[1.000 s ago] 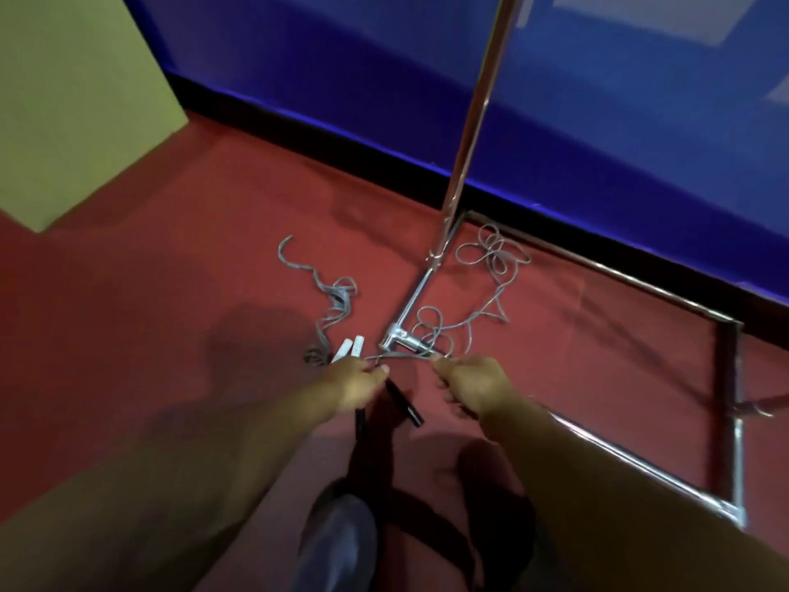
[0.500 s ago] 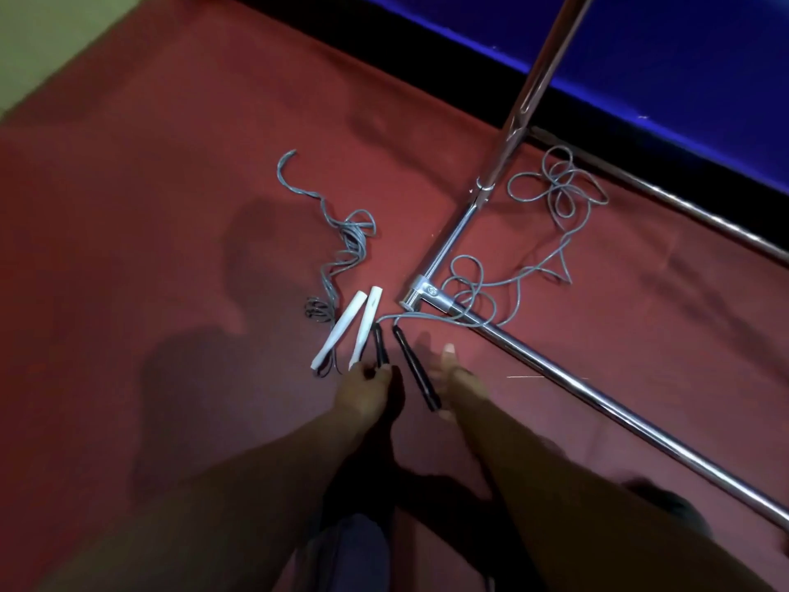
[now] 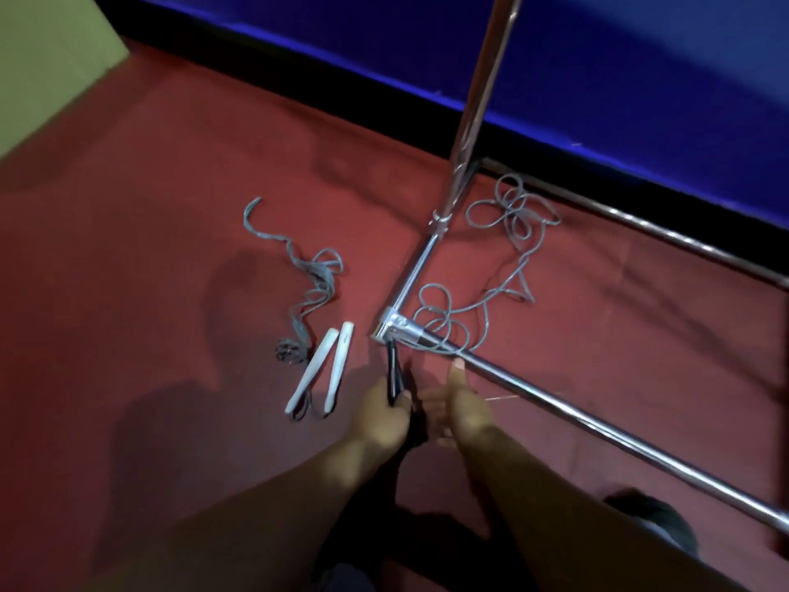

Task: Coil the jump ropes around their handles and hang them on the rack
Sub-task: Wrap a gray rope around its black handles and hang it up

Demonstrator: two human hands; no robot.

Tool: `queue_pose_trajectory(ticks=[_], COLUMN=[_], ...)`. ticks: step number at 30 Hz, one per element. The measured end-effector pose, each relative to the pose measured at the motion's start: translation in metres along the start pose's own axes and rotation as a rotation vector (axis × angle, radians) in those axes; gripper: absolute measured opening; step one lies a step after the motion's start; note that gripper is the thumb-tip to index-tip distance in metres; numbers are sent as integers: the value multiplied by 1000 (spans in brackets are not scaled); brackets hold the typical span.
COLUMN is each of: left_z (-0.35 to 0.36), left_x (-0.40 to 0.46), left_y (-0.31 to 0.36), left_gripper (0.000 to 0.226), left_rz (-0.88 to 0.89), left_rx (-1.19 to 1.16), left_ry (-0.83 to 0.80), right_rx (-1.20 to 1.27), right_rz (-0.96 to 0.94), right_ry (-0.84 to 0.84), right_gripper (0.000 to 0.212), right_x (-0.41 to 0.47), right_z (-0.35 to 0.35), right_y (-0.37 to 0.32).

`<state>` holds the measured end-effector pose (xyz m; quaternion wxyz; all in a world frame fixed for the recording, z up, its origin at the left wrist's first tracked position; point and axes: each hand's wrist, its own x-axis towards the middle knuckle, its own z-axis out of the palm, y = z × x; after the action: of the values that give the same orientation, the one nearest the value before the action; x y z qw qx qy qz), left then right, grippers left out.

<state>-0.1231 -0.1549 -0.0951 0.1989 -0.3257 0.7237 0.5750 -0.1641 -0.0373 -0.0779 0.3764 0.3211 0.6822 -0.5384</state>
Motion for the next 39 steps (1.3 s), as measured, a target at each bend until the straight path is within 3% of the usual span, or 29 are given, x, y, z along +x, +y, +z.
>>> queue_pose_trajectory(ticks=[3,7,12,18,23,27,34,36,39], left_z=[7,13,9,3,9,22,10,9,13], left_x=[-18,-59,-166,-309,-367,-379,-390,-389,-381], left_y=[35,122,243,303,285,266,292,290,289], left_gripper=[12,11,10,10,8,11,11,20,30], left_rz=[134,348,524,663,728,731,536,545,566], left_rx=[160,368,599,649,504,317,-454,-546,-522], left_ry=[-150,-396,-645,-618,-614,-656,-769,-799,-691], right_rx=[26,53,66,37,82,125,793,867,874], right_rz=[-123,-366,-660,-916,-1015,-1043,-944,-950,-962], right_ry=[161,268,323,429,315,360,381,323,210], right_gripper=[74,81,65,56,45,51,32,31,28], right_x=[-26,-96,-211,-344,-403,-423,-428,-428,-428], right_z=[-41,-102,-156,-202,-229,-245,-238,-226,-204], right_y=[-33,-81,-112,-100,-57,-31,-25,-35,-51])
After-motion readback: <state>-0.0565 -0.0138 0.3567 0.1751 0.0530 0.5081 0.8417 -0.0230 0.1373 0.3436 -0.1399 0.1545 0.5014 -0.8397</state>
